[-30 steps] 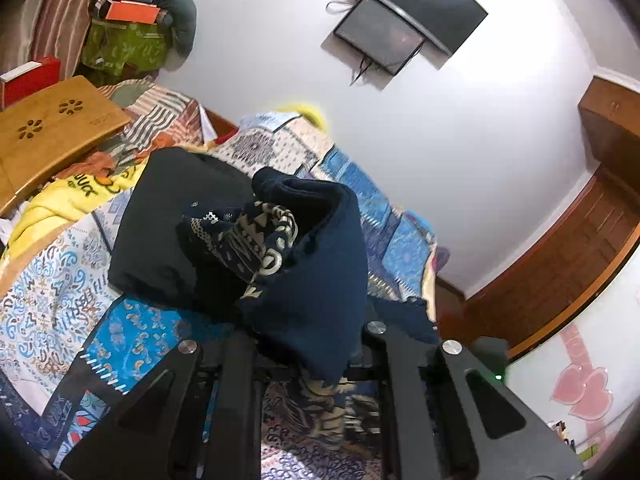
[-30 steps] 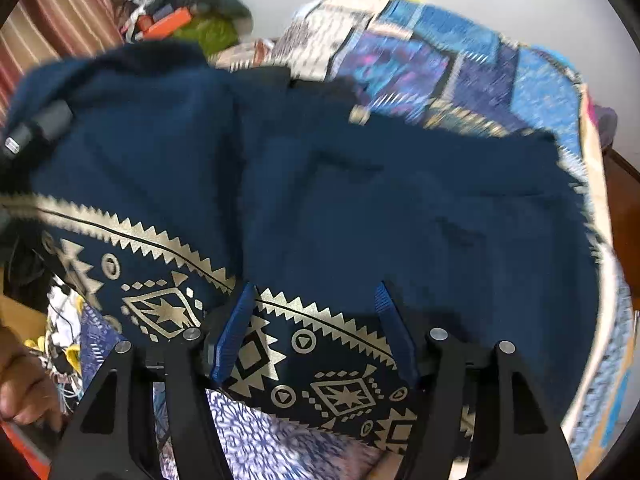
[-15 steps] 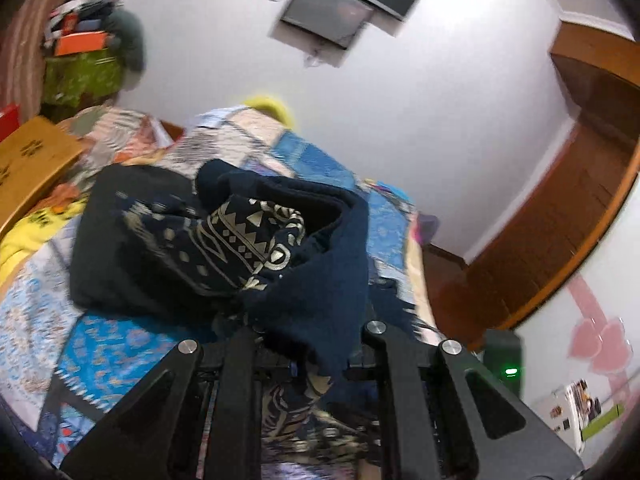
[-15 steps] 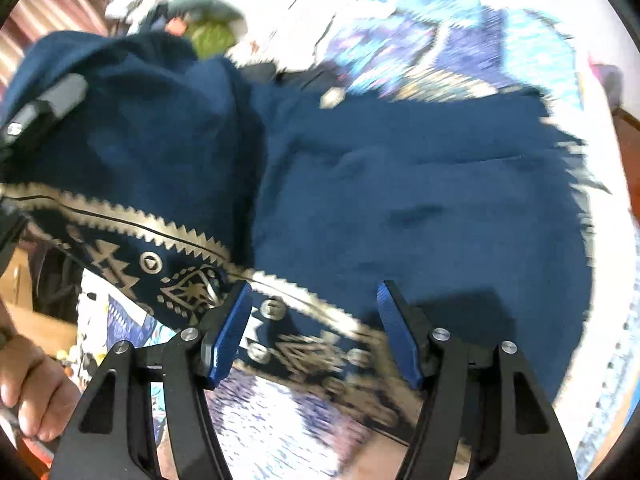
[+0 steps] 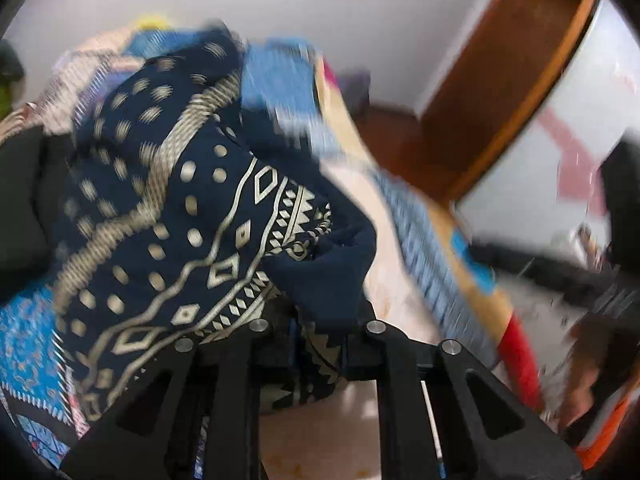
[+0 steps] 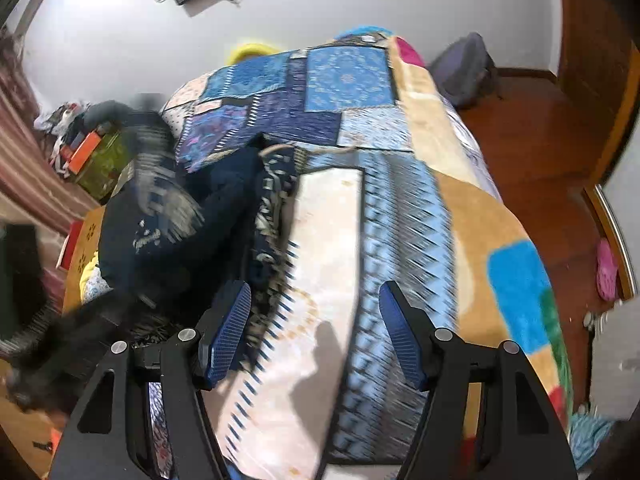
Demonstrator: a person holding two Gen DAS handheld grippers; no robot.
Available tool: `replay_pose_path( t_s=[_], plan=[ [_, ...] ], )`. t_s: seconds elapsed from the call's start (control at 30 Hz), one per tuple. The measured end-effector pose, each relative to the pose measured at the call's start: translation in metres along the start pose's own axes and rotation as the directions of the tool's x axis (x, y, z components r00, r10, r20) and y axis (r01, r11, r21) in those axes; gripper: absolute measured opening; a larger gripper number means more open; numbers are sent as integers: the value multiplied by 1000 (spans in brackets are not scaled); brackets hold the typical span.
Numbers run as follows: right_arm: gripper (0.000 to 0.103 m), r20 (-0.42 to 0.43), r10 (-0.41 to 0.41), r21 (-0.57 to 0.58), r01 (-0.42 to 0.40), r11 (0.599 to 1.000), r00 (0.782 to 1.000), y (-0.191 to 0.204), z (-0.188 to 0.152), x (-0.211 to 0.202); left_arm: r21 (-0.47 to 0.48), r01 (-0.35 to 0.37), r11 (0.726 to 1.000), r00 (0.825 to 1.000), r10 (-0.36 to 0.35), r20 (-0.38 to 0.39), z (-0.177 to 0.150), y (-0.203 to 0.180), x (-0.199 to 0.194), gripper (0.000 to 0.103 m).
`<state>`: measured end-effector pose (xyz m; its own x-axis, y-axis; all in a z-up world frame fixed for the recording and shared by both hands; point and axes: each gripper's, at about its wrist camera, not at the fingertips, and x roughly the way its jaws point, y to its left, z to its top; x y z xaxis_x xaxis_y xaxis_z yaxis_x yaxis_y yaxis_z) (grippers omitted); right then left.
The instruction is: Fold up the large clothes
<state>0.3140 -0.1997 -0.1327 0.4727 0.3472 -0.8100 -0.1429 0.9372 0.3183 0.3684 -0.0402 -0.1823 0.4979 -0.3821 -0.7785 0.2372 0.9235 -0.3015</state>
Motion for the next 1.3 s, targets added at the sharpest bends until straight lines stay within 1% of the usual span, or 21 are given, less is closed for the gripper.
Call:
replay_pose_path(
  t_s=[0.07, 0.1, 0.13, 0.17, 0.23, 0.3, 0.37, 0.47, 0.57, 0.67, 0.7, 0.73, 0.77, 0.87, 0.97, 1.07, 1.1, 1.17, 1.23, 1.3],
  plan=[
    [63, -4, 2, 5, -2, 1000, 1000, -3, -2, -2, 36, -17, 999, 1000, 17, -12, -12, 0, 2, 13],
    [63, -7, 4, 4, -4, 1000, 1000, -2, -3, -2, 60, -26, 998, 1000, 27, -10, -17, -3, 0, 16],
    [63, -7, 8, 1, -8, 1000, 1000, -3, -4, -7, 83, -30, 996, 999, 31, -12, -19, -5, -4, 26],
    [63, -8, 14, -6, -14, 1000, 1000, -1, -5, -9, 101, -25, 995, 999, 27, -17, -21, -8, -7, 30],
    [63, -4, 28, -31, -28, 999, 1000, 8, -4, -12, 138, -11, 990, 1000, 14, -24, -26, -13, -17, 47],
    [63, 4, 44, -56, -44, 997, 999, 17, -3, -16, 172, -17, 985, 999, 22, -25, -30, -20, -29, 54],
    [63, 11, 68, -80, -67, 994, 998, 29, -1, -16, 191, -48, 980, 999, 50, -6, -34, -19, -43, 56],
    [63, 2, 114, -109, -113, 988, 993, 48, 3, -11, 189, -96, 977, 995, 92, 33, -34, -10, -63, 60],
    [63, -10, 137, -133, -138, 981, 990, 66, 6, 0, 160, -137, 978, 989, 126, 77, -34, 8, -82, 63],
    [63, -24, 137, -166, -139, 976, 990, 84, 8, 13, 110, -190, 976, 977, 177, 123, -32, 34, -97, 71],
    [63, -29, 134, -177, -137, 975, 991, 89, 9, 17, 90, -218, 972, 969, 205, 135, -32, 44, -100, 75],
    [63, -37, 129, -189, -133, 973, 991, 95, 8, 24, 68, -246, 967, 962, 235, 138, -32, 54, -101, 76],
    [63, -45, 122, -194, -128, 973, 992, 98, 7, 29, 49, -260, 964, 959, 252, 133, -33, 63, -99, 76],
    [63, -73, 87, -213, -101, 972, 993, 103, 1, 46, -9, -278, 960, 957, 278, 78, -38, 88, -84, 76],
    [63, -64, 18, -228, -32, 973, 998, 95, -7, 53, -50, -326, 944, 944, 328, 42, -51, 103, -68, 76],
    [64, -77, -2, -217, -15, 976, 997, 77, -16, 53, -92, -299, 950, 952, 303, 30, -64, 111, -59, 78],
    [68, -86, -14, -212, -5, 977, 996, 71, -19, 53, -109, -282, 953, 957, 287, 34, -69, 114, -59, 78],
    [71, -108, -6, -194, -15, 981, 994, 56, -27, 54, -128, -261, 957, 963, 268, 37, -75, 116, -62, 78],
    [72, -120, 12, -169, -32, 985, 993, 48, -30, 52, -126, -256, 958, 964, 262, 39, -78, 116, -69, 78],
    [72, -123, 22, -153, -41, 987, 992, 46, -29, 47, -106, -268, 958, 961, 273, 40, -78, 113, -75, 78]
  ],
)
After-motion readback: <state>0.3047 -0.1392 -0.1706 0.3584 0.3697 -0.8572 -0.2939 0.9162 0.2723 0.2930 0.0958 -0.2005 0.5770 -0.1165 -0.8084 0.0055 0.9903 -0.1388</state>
